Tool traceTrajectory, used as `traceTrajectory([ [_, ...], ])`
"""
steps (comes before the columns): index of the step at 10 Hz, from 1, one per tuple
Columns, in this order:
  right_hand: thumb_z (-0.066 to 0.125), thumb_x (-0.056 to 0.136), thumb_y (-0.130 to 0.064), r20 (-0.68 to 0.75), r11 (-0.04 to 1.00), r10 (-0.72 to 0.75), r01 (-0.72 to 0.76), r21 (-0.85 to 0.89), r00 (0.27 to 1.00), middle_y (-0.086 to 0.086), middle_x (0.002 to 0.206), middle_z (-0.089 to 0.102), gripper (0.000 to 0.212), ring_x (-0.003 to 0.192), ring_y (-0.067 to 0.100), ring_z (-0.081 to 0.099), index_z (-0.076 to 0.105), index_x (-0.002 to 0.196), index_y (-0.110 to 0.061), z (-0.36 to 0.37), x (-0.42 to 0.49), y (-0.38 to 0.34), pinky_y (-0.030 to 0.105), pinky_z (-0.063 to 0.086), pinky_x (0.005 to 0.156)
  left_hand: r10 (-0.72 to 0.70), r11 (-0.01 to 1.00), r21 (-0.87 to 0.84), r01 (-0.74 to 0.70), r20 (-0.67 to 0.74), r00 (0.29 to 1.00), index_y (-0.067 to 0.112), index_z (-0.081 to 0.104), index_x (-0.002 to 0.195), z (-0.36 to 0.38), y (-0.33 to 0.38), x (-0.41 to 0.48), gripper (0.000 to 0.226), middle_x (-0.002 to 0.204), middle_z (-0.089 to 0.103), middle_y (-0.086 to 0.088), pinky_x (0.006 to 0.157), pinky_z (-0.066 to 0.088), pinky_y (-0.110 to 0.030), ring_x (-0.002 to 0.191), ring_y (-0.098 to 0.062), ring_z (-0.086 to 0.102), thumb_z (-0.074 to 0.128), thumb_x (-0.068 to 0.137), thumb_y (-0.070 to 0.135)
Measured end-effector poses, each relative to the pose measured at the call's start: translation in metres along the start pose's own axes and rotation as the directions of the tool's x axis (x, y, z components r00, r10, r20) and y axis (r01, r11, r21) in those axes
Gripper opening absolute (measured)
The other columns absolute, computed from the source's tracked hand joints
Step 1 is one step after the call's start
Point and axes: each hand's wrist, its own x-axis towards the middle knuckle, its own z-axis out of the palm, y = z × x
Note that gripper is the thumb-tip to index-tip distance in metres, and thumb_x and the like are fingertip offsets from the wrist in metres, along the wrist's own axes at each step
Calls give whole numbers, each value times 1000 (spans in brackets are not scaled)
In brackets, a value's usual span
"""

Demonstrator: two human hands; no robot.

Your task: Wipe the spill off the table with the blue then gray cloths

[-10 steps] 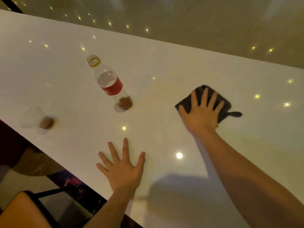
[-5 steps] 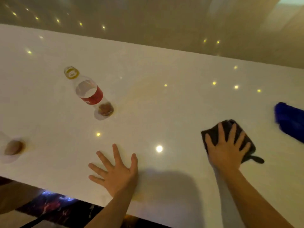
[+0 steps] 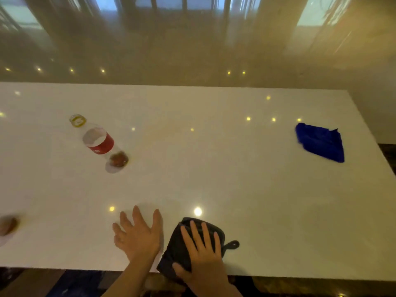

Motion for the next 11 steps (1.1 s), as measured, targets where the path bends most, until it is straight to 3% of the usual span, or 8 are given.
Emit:
traceTrajectory([
  [1,56,88,-67,119,970,232,-239,48,965,7,173,9,99,155,39,18,0,164,-38,-25,11,25,58,24,121,105,986,129,-109,37,994,20,53,125,0,-1,-45,81,139,45,-14,99,39,-53,121,-38,44,39,75,82],
  [3,75,85,-37,293,920,149,-241,310,945,15,117,65,54,109,36,64,54,128,-12,-59,28,50,42,52,87,-47,999,14,45,375,926,15,60,74,9,45,-91,30,101,62,-19,91,43,-38,101,-35,60,71,83,41],
  [4,75,85,-25,331,710,146,-332,621,932,5,89,61,16,92,25,64,68,95,-14,-84,15,91,28,45,71,62,939,-313,143,563,824,-8,67,81,4,89,-72,7,92,69,-34,86,49,-45,104,-45,64,72,79,-3],
  [5,73,90,-4,354,103,251,-389,916,901,10,97,73,18,89,25,73,69,104,-15,-121,-10,159,37,61,79,288,833,-500,236,757,587,-7,67,106,-6,152,-78,45,103,73,-30,83,58,-51,101,-48,68,76,63,-16],
  [6,74,90,-1,327,-199,366,-270,942,871,20,112,75,33,97,35,76,66,121,-7,-166,-42,234,43,65,77,455,778,-599,187,744,490,-3,66,114,7,234,-106,46,112,71,-27,79,61,-48,101,-43,70,75,70,-11],
  [8,73,90,-2,270,-266,570,-137,954,776,25,123,68,40,110,43,70,59,127,-7,-217,-72,356,54,61,93,528,744,-660,106,678,512,11,58,123,82,370,-176,27,120,62,-18,88,56,-57,109,-37,62,54,96,7],
  [9,69,92,0,269,-229,605,-160,960,750,24,126,66,38,112,42,67,58,128,-7,-224,-69,389,58,56,100,513,714,-696,76,594,620,14,58,123,111,400,-189,27,120,62,-14,76,59,-42,100,-27,62,53,97,6],
  [11,60,96,-2,243,-57,773,-317,947,586,16,113,67,28,100,31,70,60,122,-12,-218,-73,423,37,59,76,429,851,-498,-167,477,767,15,41,141,117,397,-175,55,142,52,-16,101,50,-46,121,-34,57,65,91,16],
])
